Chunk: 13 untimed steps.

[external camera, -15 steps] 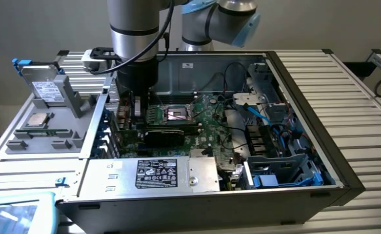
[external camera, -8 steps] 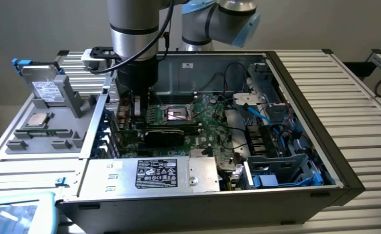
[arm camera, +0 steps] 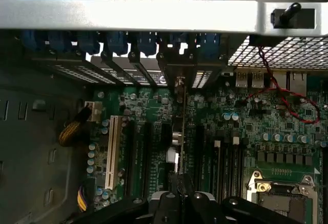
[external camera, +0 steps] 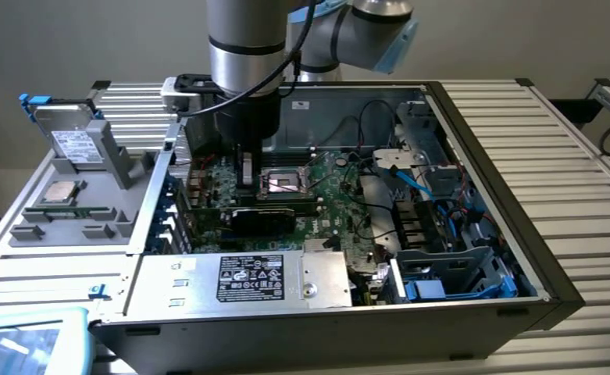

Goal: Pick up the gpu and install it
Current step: 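Press down on the gpu until it lock into place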

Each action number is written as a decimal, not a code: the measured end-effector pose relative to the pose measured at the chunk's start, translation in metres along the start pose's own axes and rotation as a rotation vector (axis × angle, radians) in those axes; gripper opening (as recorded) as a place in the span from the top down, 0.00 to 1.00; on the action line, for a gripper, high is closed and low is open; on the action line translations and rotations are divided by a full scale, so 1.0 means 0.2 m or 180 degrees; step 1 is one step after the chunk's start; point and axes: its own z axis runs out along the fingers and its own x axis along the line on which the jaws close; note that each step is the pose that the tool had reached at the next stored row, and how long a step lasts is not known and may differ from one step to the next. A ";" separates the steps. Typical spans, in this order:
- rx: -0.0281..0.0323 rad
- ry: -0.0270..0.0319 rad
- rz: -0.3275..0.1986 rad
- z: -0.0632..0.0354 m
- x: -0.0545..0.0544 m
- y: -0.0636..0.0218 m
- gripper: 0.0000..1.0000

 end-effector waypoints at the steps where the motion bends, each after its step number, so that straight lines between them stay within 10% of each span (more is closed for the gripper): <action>1: -0.0001 0.0000 0.0000 -0.002 0.00 -0.022 0.88; 6: -0.0005 0.0000 -0.0002 -0.010 0.01 -0.122 0.88; 13: 0.0005 0.0003 -0.0024 -0.011 0.01 -0.132 0.88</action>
